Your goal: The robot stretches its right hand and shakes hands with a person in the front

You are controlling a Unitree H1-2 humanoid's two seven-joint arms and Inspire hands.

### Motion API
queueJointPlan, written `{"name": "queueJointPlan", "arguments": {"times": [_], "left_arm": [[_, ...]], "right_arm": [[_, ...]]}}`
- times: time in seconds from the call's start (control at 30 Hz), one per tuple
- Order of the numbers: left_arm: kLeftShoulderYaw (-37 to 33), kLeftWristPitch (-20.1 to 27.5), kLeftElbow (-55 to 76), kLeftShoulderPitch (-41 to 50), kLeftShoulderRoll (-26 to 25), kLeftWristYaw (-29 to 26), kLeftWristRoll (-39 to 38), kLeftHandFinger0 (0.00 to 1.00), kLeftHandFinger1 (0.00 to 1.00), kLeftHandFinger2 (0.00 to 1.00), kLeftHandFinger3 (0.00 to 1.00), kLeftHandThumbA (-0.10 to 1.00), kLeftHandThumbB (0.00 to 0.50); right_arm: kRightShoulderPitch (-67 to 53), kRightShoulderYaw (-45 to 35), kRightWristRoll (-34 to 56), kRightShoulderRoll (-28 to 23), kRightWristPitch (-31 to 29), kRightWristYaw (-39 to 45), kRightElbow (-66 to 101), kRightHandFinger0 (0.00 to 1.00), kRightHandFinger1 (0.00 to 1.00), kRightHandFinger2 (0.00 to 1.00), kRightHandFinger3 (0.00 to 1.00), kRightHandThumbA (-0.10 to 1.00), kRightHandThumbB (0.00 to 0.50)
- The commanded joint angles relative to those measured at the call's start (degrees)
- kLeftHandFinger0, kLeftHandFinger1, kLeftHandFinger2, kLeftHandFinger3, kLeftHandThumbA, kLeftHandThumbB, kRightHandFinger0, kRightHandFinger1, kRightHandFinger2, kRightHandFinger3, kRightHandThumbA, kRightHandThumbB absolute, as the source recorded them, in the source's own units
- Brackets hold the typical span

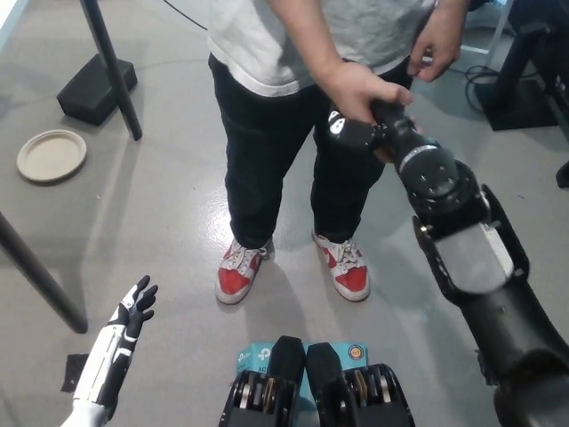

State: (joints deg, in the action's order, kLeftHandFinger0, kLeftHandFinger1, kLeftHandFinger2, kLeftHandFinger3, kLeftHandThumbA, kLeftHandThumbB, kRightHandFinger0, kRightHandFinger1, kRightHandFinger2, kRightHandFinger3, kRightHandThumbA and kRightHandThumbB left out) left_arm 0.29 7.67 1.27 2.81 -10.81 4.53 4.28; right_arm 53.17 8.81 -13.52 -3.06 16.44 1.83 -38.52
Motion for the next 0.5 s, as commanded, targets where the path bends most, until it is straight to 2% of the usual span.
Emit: {"name": "queueJointPlan", "arguments": {"times": [0.0, 0.03, 0.1, 0.2, 0.23, 0.27, 0.3, 0.4, 0.43, 0.47], "left_arm": [[0.04, 0.37, 2.19, -1.43, -0.68, 0.22, 0.33, 1.00, 1.00, 1.00, 1.00, 1.00, 0.155], [0.05, 0.30, 2.25, -1.42, -0.72, 0.07, 0.69, 1.00, 1.00, 1.00, 1.00, 1.00, 0.172], [0.08, 0.27, 2.27, -1.44, -0.70, -0.02, 0.82, 1.00, 1.00, 1.00, 1.00, 1.00, 0.176], [0.17, 0.57, 2.25, -1.57, -1.04, 0.64, -0.15, 1.00, 1.00, 1.00, 1.00, 1.00, 0.161], [0.23, 0.62, 2.18, -1.64, -0.93, 0.37, 0.16, 1.00, 1.00, 1.00, 1.00, 1.00, 0.149], [0.23, 0.63, 2.12, -1.74, -0.96, 0.41, 0.13, 1.00, 1.00, 1.00, 1.00, 1.00, 0.149], [0.24, 0.53, 2.18, -1.79, -0.97, 0.54, -0.12, 1.00, 1.00, 1.00, 1.00, 1.00, 0.143], [0.38, 0.23, 2.48, -1.64, -0.91, 0.44, -0.22, 1.00, 1.00, 1.00, 1.00, 1.00, 0.134], [0.39, 0.21, 2.50, -1.62, -0.97, 0.42, -0.11, 1.00, 1.00, 1.00, 1.00, 1.00, 0.145], [0.37, 0.17, 2.50, -1.69, -1.04, 0.46, -0.06, 1.00, 1.00, 1.00, 1.00, 1.00, 0.152]], "right_arm": [[4.69, 0.16, -0.30, 0.89, -8.36, -2.86, -4.87, 1.00, 1.00, 1.00, 1.00, -0.10, 0.000], [4.14, 0.06, -0.15, 0.84, -7.99, -2.49, -3.12, 1.00, 1.00, 1.00, 1.00, -0.10, 0.000], [3.14, 0.18, -0.35, 0.58, -7.27, -1.89, 0.43, 1.00, 1.00, 1.00, 1.00, -0.09, 0.000], [0.10, -0.20, -0.31, 0.08, -4.41, -0.58, 13.91, 1.00, 1.00, 1.00, 1.00, -0.09, 0.000], [-1.01, -0.65, -0.29, 0.13, -1.26, -0.12, 20.99, 0.85, 1.00, 1.00, 1.00, -0.08, 0.000], [-1.50, -0.79, -0.16, 0.05, -0.47, 0.30, 24.66, 0.98, 1.00, 1.00, 1.00, -0.07, 0.000], [-2.45, -0.89, 0.09, -0.37, 0.51, 1.35, 32.39, 1.00, 1.00, 1.00, 1.00, -0.07, 0.000], [-3.34, -1.52, 0.64, -0.28, 4.32, 2.52, 44.66, 1.00, 1.00, 1.00, 1.00, -0.06, 0.000], [-3.49, -1.04, -0.52, -1.23, 6.38, 3.64, 52.04, 0.92, 1.00, 1.00, 1.00, -0.02, 0.000], [-3.39, -1.14, -0.49, -1.41, 7.75, 4.13, 55.85, 1.00, 1.00, 1.00, 1.00, 0.02, 0.000]]}}
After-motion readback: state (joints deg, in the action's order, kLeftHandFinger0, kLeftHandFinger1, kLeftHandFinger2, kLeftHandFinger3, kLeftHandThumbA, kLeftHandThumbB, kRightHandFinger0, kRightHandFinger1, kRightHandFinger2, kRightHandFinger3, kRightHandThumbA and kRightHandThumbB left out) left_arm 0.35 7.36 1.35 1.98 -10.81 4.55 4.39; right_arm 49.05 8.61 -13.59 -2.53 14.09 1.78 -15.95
